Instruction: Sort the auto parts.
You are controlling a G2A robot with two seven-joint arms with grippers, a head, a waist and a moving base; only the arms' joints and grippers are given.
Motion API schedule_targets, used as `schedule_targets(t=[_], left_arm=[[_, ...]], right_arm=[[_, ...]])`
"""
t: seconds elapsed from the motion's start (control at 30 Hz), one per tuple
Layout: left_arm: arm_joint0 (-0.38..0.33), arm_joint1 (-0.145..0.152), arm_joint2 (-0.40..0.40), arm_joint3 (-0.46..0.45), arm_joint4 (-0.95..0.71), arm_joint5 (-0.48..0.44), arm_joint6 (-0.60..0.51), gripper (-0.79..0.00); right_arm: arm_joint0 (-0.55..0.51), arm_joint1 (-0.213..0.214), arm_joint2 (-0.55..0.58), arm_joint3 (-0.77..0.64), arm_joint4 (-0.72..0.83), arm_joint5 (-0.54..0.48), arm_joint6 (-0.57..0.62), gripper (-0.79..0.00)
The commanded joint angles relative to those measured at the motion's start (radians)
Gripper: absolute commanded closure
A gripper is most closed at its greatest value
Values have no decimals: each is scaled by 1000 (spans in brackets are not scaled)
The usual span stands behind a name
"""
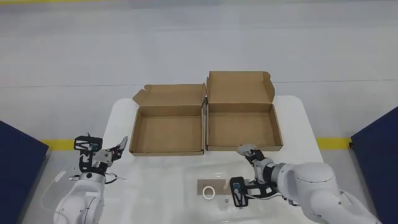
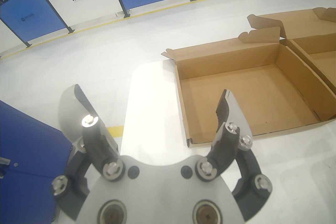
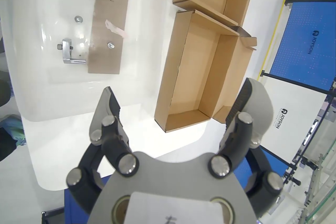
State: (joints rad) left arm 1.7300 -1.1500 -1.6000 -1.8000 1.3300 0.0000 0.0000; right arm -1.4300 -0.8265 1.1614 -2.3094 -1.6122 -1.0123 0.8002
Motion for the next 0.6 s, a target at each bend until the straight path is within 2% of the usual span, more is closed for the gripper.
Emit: schedule_targets(t=[0.0, 0.2, 0.43, 0.57], left_arm=[[0, 0, 0, 0, 0, 0, 0, -785], [0, 0, 0, 0, 0, 0, 0, -785], [0, 0, 0, 0, 0, 0, 0, -785], [0, 0, 0, 0, 0, 0, 0, -785]], right_arm=[[33, 9, -23, 11, 11, 0, 8, -785], [177, 54, -150, 106, 79, 0, 8, -785], [417, 115, -342, 214, 281, 1, 9, -785], [555, 146, -495, 244, 430, 86, 94, -785]])
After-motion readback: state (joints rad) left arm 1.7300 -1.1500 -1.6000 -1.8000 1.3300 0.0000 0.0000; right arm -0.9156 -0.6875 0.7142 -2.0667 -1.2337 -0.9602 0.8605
